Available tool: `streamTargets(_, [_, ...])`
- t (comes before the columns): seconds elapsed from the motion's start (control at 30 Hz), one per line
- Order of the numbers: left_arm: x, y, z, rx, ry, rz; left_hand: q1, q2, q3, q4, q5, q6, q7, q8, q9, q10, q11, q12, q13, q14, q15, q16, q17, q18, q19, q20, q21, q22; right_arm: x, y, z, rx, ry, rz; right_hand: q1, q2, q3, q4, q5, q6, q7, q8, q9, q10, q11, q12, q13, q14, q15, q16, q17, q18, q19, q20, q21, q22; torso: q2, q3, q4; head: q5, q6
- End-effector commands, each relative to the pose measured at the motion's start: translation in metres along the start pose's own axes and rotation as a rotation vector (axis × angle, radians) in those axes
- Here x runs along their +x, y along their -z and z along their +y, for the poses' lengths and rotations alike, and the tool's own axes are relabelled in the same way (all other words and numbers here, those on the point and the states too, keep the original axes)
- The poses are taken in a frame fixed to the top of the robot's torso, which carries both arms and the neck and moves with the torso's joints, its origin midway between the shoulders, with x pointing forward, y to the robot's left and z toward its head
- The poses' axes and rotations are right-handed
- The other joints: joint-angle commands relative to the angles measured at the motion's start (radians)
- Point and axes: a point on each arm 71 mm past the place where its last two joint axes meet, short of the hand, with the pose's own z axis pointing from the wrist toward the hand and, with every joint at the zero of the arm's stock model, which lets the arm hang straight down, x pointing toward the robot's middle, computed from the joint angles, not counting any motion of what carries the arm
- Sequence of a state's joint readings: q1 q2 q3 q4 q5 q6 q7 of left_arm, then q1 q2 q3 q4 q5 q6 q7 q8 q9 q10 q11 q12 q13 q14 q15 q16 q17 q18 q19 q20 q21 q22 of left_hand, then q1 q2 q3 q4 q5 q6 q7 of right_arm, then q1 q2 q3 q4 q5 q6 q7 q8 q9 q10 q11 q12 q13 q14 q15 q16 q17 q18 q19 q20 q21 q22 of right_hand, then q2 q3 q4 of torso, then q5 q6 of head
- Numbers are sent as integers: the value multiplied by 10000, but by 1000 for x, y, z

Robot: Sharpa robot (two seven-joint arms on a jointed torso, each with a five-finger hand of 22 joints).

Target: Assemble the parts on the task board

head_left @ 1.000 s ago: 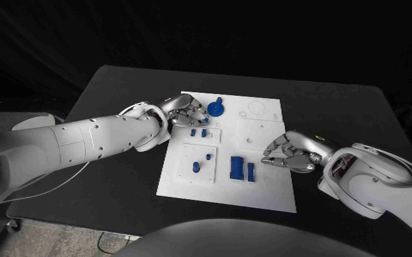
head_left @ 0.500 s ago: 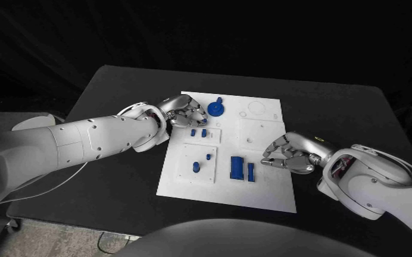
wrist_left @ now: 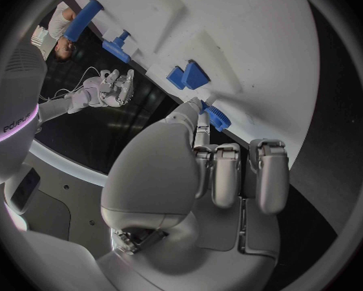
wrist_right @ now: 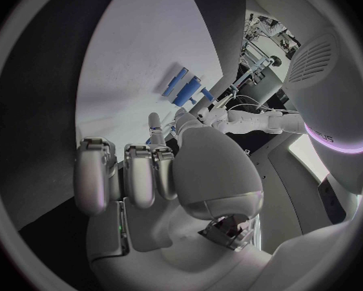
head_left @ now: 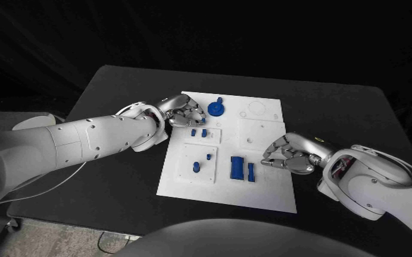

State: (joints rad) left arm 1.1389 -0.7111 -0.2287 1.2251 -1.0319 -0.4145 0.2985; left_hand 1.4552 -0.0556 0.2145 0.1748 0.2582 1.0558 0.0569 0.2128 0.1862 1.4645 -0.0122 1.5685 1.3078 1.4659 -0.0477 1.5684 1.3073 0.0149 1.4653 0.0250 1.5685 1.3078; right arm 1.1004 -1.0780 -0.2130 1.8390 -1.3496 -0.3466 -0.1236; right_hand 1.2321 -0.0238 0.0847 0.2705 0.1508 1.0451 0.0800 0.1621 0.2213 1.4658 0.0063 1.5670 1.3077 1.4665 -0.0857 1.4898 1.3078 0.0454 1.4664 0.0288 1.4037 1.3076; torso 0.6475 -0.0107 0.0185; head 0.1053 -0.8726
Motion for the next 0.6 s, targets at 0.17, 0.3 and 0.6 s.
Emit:
streamTargets(0.17, [2, 0, 1, -95, 89, 185, 85, -7, -50, -1, 79, 26, 74, 8, 20, 1063, 76, 23, 2630, 1049, 95, 24, 2635, -149, 1055, 87, 23, 2630, 1, 0, -1, 91, -21, 148, 102, -18, -19, -64, -34, 46, 11, 22, 15, 1050, 7, 38, 2631, 724, 75, -41, 862, -56, 369, 49, -43, 2110, 6, 0, -8, -17, 0])
streamTargets(0.3, [2, 0, 1, -101, 96, 200, 103, -2, -52, -11, 98, 25, 81, 1, 23, 1063, 83, 23, 2630, 1049, 101, 24, 2635, -149, 1055, 93, 23, 2630, 1, 0, -1, 99, -25, 159, 102, -18, -19, -64, -34, 46, 11, 22, 15, 1050, 7, 38, 2631, 724, 75, -41, 862, -56, 369, 49, -43, 2110, 4, 1, -2, -23, 0])
streamTargets(0.6, [3, 1, 1, -122, 116, 262, 130, -11, -65, -29, 117, 5, 95, -22, 24, 1063, 98, 23, 2630, 1049, 114, 24, 2635, -149, 1055, 105, 23, 2630, 2, 0, -1, 103, -45, 181, 111, -4, -16, -69, -34, 52, 13, 23, 19, 1050, 7, 38, 2631, 721, 75, -47, 849, -52, 361, 49, -61, 2104, 5, -2, -1, -23, 0])
